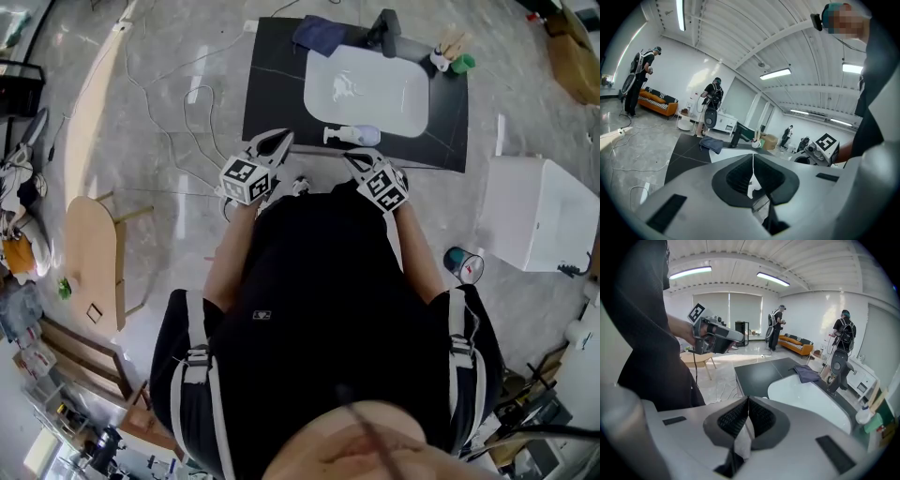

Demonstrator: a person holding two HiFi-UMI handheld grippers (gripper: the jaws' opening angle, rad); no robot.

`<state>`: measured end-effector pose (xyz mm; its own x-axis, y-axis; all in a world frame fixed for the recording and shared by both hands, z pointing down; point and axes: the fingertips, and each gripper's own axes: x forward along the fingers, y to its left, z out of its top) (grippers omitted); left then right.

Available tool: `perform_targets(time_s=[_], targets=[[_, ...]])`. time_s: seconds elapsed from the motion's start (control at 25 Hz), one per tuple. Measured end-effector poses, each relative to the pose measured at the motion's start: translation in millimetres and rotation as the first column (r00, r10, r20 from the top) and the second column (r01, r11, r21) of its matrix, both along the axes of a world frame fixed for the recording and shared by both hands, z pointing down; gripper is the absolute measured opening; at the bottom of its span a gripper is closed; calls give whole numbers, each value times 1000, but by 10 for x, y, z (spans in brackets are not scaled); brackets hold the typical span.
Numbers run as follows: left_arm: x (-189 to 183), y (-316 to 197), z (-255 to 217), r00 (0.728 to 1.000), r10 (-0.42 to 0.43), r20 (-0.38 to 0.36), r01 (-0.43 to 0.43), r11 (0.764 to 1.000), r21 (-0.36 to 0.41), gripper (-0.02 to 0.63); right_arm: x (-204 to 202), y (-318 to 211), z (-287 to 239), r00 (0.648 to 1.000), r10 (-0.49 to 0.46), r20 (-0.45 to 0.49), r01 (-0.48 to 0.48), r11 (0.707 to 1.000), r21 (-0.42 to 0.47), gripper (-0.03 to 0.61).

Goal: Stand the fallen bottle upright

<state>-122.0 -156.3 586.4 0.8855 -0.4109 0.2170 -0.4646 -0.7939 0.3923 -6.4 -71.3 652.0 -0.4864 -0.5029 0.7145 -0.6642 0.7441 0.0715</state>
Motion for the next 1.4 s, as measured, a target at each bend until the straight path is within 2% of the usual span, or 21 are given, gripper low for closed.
perform_targets(time_s=[0.16,0.44,0.68,0.92,1.16,1.4], targets=[[-53,-56,-2,1000,-10,5,10,1000,2,16,-53,-118,1,1000,-21,-9,21,1000,0,60],[-182,-122,59,996,-85,2,85,996,-18,16,-103,-231,100,993,-110,-41,109,994,-27,59],[-261,-153,95,990,-142,7,142,989,-31,16,-14,-375,242,977,-185,-108,178,982,-69,60],[-308,-198,94,980,-197,10,197,980,-40,15,94,-496,439,953,-251,-169,233,965,-118,174],[-174,-198,-21,980,-198,7,198,980,-36,17,190,-568,646,937,-299,-179,268,946,-181,268],[37,-209,-159,983,-180,46,180,984,6,17,297,-594,1023,911,-355,-210,292,915,-278,302]])
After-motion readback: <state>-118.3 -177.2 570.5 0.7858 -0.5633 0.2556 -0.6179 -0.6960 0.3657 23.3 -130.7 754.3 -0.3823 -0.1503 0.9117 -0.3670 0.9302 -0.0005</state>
